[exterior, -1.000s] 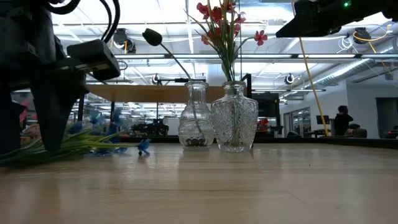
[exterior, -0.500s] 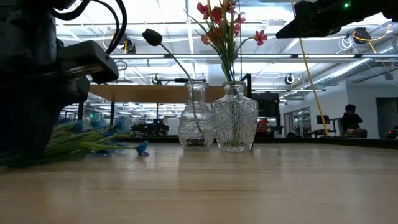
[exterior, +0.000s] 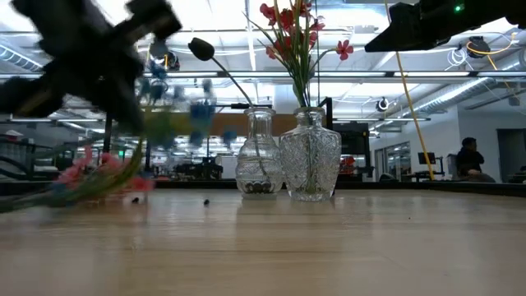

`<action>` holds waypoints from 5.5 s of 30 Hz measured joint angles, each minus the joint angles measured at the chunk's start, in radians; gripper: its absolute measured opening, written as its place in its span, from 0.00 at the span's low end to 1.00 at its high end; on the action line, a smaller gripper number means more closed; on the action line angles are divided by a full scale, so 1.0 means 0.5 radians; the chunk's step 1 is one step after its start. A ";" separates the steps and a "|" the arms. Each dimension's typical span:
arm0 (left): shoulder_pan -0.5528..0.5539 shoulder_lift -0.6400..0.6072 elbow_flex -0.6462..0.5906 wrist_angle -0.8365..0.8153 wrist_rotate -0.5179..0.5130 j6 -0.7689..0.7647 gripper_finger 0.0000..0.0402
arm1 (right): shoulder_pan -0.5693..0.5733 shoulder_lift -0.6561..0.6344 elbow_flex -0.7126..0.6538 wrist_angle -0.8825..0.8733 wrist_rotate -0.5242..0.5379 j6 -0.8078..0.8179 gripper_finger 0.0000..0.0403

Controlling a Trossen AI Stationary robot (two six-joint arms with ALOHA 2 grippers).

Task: Pick and place flowers into a vace then onto a shelf
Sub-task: Put the blue flowers into the left transparent vase, then put the pink flowers into the left transparent vase

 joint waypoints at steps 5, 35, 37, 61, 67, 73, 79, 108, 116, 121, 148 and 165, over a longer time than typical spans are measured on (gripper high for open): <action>0.050 -0.289 0.000 -0.005 -0.317 0.204 0.04 | 0.000 0.000 0.000 -0.003 0.000 0.001 0.42; 0.312 -0.805 0.004 0.834 -1.242 2.582 0.06 | -0.001 0.000 0.000 -0.006 0.001 0.263 0.42; 0.395 -0.758 0.004 0.959 -1.241 2.711 0.05 | -0.001 0.000 0.000 -0.006 0.001 0.264 0.42; 0.752 -0.220 0.005 1.651 -0.748 3.159 0.03 | -0.001 0.000 0.000 -0.007 0.001 0.264 0.42; 0.752 -0.196 0.005 1.459 -0.765 3.044 0.05 | -0.001 0.000 0.000 -0.007 0.002 0.265 0.42; 0.752 -0.173 0.005 1.314 -0.763 2.958 0.04 | -0.001 0.000 0.000 -0.023 0.001 0.265 0.42; 0.754 -0.127 0.002 1.309 -0.739 2.958 0.05 | -0.001 0.000 0.000 -0.068 0.000 0.266 0.42; 0.767 0.021 0.005 1.529 -0.775 2.694 0.58 | -0.001 0.000 0.000 -0.068 -0.002 0.266 0.42; 0.694 0.021 0.005 1.961 -0.812 2.695 0.71 | 0.000 0.000 0.000 -0.047 -0.002 0.265 0.42; 0.606 -0.023 0.004 2.045 -0.786 2.687 0.72 | 0.000 0.000 0.000 -0.022 -0.002 0.265 0.42; 0.349 -0.378 0.006 2.039 -1.364 2.721 0.53 | 0.081 -0.001 0.000 0.231 -0.167 0.330 0.42; 0.432 -1.163 0.004 1.098 -1.415 3.277 0.38 | 0.254 0.582 0.438 -0.210 -0.640 1.123 0.42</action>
